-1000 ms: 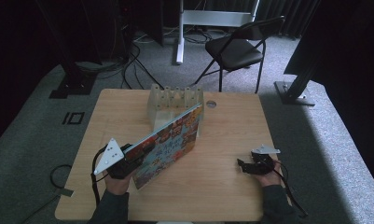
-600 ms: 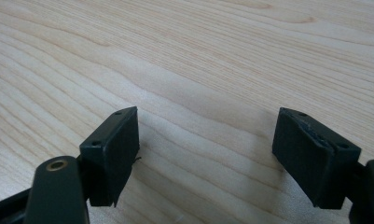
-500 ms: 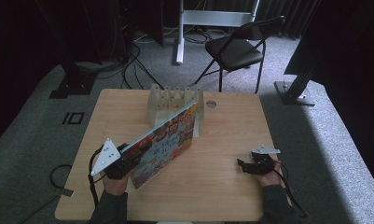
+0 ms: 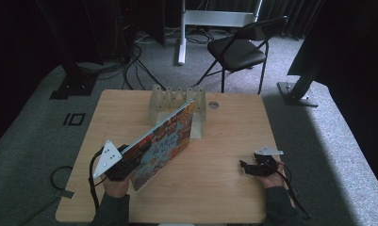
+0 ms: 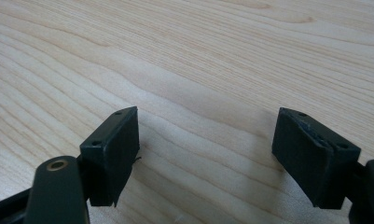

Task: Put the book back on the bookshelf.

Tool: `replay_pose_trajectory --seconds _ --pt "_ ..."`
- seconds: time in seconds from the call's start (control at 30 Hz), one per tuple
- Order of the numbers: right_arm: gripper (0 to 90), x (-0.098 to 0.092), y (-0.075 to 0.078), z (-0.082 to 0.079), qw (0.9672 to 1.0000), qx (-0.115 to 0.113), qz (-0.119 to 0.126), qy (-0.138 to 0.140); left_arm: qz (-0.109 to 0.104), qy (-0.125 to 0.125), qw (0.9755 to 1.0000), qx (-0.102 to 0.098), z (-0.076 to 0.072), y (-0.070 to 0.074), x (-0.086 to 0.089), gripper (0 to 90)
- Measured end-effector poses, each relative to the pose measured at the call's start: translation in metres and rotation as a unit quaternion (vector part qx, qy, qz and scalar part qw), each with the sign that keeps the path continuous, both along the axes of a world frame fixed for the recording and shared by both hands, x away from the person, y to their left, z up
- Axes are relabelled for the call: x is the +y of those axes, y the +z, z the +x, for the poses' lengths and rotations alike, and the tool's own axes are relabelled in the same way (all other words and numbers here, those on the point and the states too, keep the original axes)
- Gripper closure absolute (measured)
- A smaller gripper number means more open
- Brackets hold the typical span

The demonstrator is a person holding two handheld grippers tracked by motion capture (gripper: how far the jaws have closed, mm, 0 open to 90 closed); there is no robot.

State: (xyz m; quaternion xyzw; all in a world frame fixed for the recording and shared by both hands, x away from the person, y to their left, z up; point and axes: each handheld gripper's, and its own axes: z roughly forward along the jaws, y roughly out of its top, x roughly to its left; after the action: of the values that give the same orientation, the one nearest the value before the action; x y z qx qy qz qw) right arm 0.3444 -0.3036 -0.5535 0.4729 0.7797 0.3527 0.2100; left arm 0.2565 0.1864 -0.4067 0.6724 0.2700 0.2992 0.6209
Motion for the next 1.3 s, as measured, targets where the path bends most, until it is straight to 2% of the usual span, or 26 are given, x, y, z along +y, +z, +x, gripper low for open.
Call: replay_pose_trajectory --seconds 0.27,0.57,0.77,1.3 --pt "22.6 -0.0003 0.0 0.0001 1.0 0.0 0.0 0.0 -0.005 0.014 0.9999 0.004 0.0017 -0.0025 0.0012 80.7" --pt "22.5 -0.0003 0.0 0.0 1.0 0.0 -0.001 -0.001 0.0 0.031 0.9995 -0.001 0.0027 -0.0014 0.0006 80.7" --pt "22.5 -0.0003 0.0 0.0 1.0 0.0 -0.001 -0.001 -0.004 0.04 0.9992 -0.003 0.0028 -0.0013 0.0016 80.7" --pt "22.5 -0.0004 -0.0001 0.0 1.0 0.0 -0.001 -0.002 0.009 0.072 0.9973 -0.014 0.0051 0.002 -0.0009 80.6"
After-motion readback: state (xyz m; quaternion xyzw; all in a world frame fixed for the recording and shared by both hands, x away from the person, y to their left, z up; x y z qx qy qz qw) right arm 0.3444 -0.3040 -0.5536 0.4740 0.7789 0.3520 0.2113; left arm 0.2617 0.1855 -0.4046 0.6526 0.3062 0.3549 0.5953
